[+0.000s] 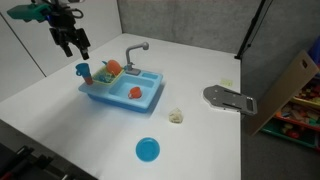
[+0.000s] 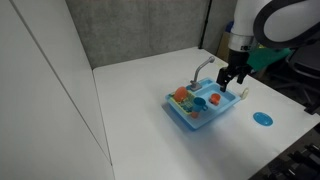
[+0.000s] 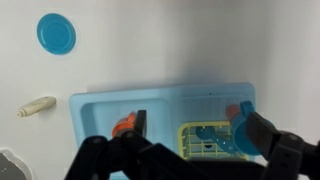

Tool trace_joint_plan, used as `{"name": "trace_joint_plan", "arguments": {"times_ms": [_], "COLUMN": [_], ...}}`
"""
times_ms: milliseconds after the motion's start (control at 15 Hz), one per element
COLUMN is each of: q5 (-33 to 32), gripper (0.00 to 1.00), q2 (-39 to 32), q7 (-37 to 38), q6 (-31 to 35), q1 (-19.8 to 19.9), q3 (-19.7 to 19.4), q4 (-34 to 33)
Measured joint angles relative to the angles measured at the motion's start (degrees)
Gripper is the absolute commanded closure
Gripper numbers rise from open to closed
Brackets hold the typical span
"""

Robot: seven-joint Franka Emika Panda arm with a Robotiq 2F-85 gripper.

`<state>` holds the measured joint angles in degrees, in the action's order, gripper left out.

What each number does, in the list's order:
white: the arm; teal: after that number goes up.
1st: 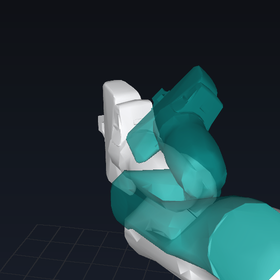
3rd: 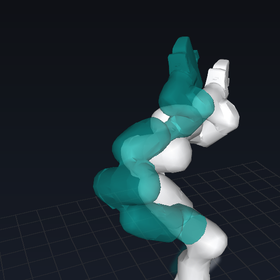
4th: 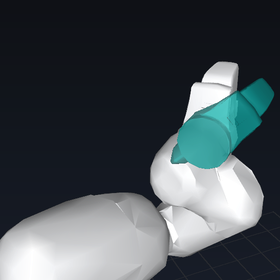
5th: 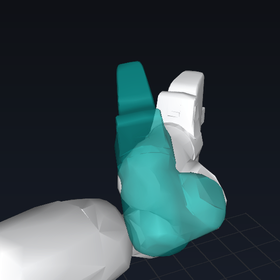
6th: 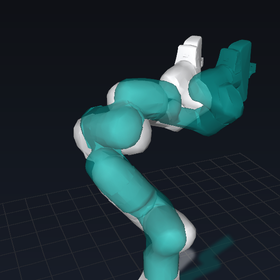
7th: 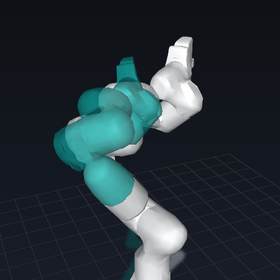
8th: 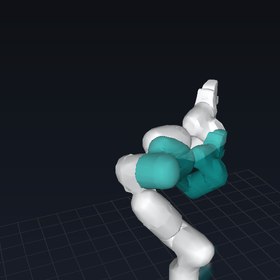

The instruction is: Pick up the white container and put it on the light blue counter

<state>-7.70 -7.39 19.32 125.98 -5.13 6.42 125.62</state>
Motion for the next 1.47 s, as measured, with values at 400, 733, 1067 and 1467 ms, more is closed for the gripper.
{"name": "trace_joint_plan", "arguments": {"times_ms": [400,733,1067,1467], "q5": [0.0,0.0,0.0,0.13], "gripper": [0.0,0.0,0.0,0.0], "q2": [-0.19,-0.55,-2.59,-6.44], "q7": [-0.02,-0.15,-0.44,-1.33], "q6": [0.0,1.8,5.6,7.85], "q1": [-0.17,-0.5,-0.66,0.56], "q3": [-0.11,-0.13,-0.97,-4.61], "q4": [0.07,0.43,0.38,-1.17]}}
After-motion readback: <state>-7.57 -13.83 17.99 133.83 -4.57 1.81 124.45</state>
